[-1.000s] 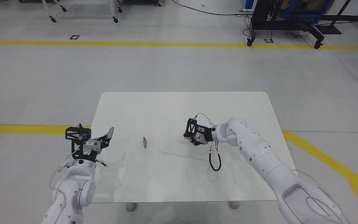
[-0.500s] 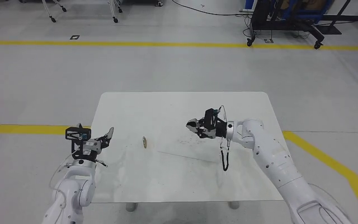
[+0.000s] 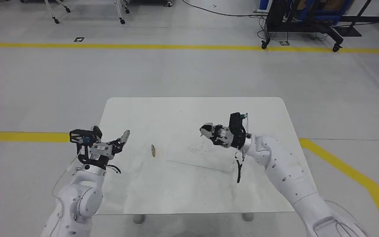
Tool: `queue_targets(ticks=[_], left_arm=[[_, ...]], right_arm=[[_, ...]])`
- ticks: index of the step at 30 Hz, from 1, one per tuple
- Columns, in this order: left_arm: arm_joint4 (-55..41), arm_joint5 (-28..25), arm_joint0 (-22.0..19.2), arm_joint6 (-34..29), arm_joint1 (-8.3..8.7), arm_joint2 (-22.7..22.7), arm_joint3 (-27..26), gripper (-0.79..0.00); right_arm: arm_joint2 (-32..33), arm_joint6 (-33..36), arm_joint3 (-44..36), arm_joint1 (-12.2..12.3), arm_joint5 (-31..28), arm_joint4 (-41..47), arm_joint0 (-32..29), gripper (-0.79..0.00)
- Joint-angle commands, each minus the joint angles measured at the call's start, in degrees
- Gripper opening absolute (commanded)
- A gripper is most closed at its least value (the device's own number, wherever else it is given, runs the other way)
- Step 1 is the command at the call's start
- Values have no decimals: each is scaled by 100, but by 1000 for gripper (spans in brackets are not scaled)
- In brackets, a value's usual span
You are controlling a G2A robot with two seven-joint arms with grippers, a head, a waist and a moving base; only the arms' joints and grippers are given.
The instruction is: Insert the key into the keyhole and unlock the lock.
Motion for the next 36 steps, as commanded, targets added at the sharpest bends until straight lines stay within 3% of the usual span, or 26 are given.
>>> queue_targets(ticks=[1, 5, 9, 10, 18, 24, 25, 27, 28, 30, 31, 32, 36], left_arm=[[-2845, -577, -284, -993, 4, 114, 70, 0], [-5102, -665, -1002, -2701, -14, 652, 436, 0], [-6780, 25, -1818, -3972, -54, 1112, 1100, 0], [-6635, 327, -2023, -4166, -43, 1179, 1248, 0], [-6771, 271, -1984, -4114, -53, 1201, 1238, 0], [-6899, -866, -1943, -4420, -62, 1345, 1560, 0], [-6832, -957, -1957, -4412, -67, 1402, 1564, -52], [-6633, -998, -2007, -4360, -73, 1510, 1601, -351], [-6530, -999, -2046, -4317, -78, 1561, 1616, -413], [-6391, -999, -2108, -4224, -87, 1649, 1663, -459], [-6381, -975, -2136, -4220, -91, 1694, 1683, -545], [-6378, -961, -2165, -4201, -94, 1723, 1704, -582], [-6237, -895, -2259, -4081, -99, 1807, 1782, -634]], right_arm=[[-309, -135, 186, -16, 4, 858, 59, -785], [-817, -48, 421, 0, 4, 2148, 236, -785], [-1070, 70, 476, 55, 4, 3127, 318, -785], [-1080, 91, 473, 63, 4, 3167, 326, -785], [-1080, 91, 473, 63, 4, 3167, 326, -785], [-1294, 616, 199, -20, 4, 4301, 178, -785], [-1350, 807, 228, -39, 4, 4573, 206, -785], [-1462, 1120, 293, -91, 4, 5107, 267, -785], [-1512, 1284, 343, -116, 6, 5358, 309, -785], [-1576, 1546, 480, -163, 62, 5711, 399, -785], [-1600, 1645, 541, -187, 111, 5841, 437, -785], [-1618, 1727, 597, -211, 158, 5934, 472, -785], [-1673, 1991, 739, -301, 213, 6215, 560, -785]])
